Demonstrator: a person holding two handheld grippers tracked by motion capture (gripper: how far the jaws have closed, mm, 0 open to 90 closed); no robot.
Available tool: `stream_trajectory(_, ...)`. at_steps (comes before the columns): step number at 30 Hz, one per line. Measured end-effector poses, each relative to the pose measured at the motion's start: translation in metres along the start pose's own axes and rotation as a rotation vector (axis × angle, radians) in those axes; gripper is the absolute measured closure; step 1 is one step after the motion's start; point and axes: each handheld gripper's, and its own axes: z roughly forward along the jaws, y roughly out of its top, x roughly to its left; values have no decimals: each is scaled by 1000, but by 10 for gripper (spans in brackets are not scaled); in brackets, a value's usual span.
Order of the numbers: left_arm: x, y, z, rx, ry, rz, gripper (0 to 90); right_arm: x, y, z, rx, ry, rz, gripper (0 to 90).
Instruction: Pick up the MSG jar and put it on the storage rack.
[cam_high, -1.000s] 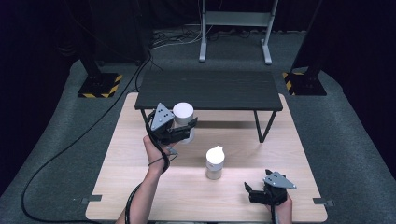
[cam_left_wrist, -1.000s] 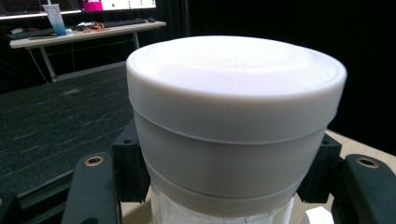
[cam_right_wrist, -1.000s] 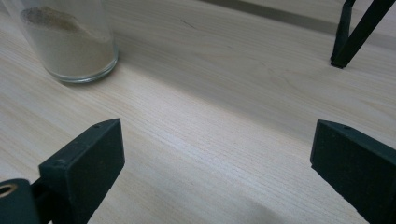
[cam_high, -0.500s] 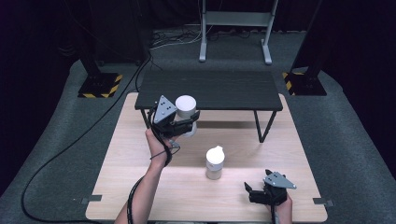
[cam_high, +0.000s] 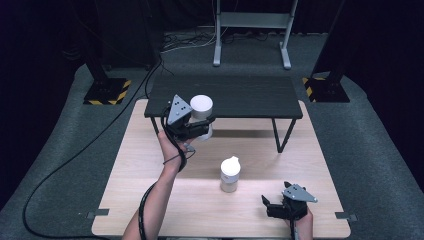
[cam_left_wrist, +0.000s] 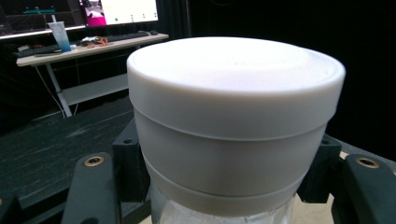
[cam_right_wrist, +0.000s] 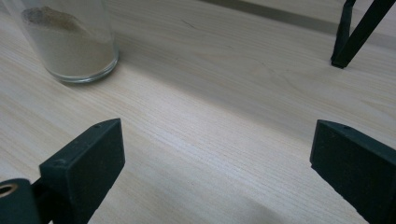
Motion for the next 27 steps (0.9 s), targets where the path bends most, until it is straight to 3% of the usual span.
stream_trajectory(27,8,21,15,-15,8,-18,349,1,1,0,5,0,-4,24)
